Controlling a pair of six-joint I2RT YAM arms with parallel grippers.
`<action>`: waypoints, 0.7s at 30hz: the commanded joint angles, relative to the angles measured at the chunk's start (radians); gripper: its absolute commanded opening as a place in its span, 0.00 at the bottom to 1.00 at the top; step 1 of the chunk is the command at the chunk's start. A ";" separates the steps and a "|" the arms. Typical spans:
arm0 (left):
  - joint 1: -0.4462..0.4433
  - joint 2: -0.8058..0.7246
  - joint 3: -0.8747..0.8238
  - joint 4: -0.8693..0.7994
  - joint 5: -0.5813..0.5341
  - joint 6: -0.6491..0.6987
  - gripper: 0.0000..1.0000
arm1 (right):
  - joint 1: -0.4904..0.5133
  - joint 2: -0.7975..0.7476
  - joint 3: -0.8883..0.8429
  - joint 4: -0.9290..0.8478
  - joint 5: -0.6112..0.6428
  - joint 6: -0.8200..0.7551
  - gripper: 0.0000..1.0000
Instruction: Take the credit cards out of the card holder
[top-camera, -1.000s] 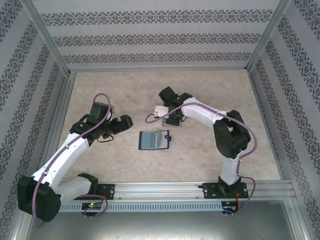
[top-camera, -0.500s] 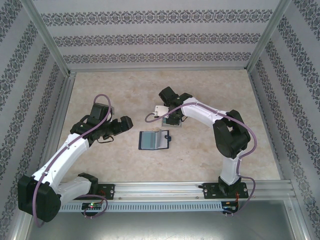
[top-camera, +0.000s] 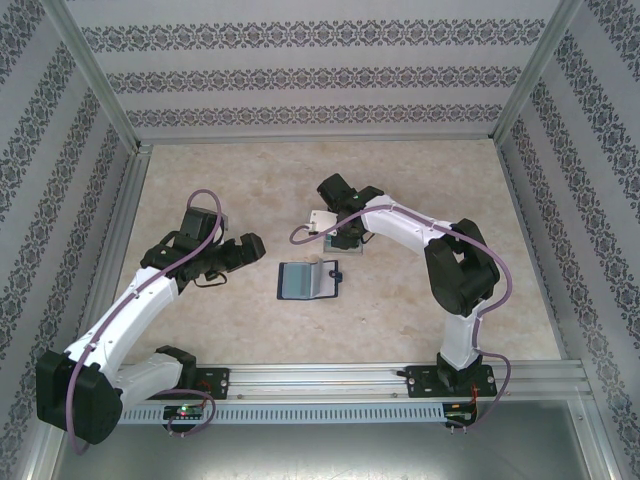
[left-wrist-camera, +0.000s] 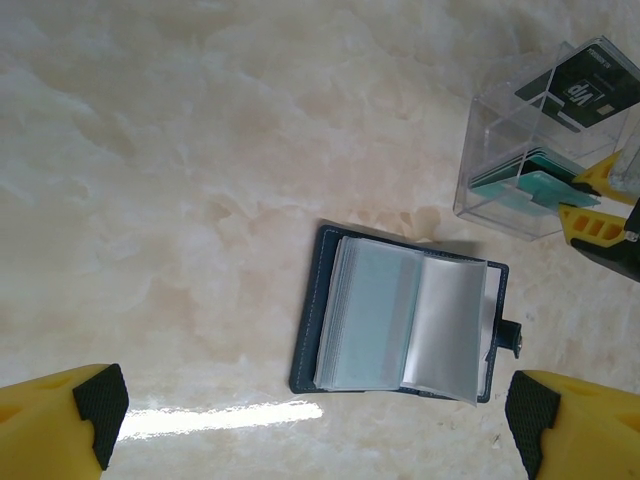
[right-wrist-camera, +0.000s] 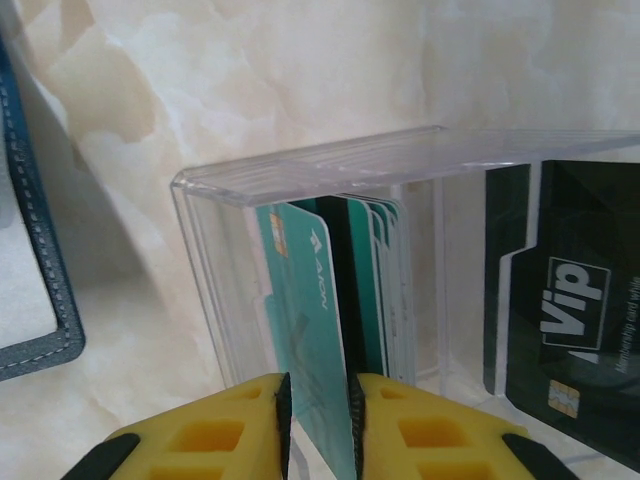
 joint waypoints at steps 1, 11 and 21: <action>0.016 -0.015 -0.009 0.004 0.015 -0.004 0.99 | -0.006 0.012 0.021 0.018 0.046 0.013 0.26; 0.017 -0.021 -0.013 0.007 0.021 -0.007 0.99 | -0.011 -0.019 0.020 0.009 0.032 0.037 0.27; 0.016 0.006 -0.027 0.063 0.099 -0.016 0.97 | -0.001 -0.207 -0.043 0.042 -0.124 0.336 0.29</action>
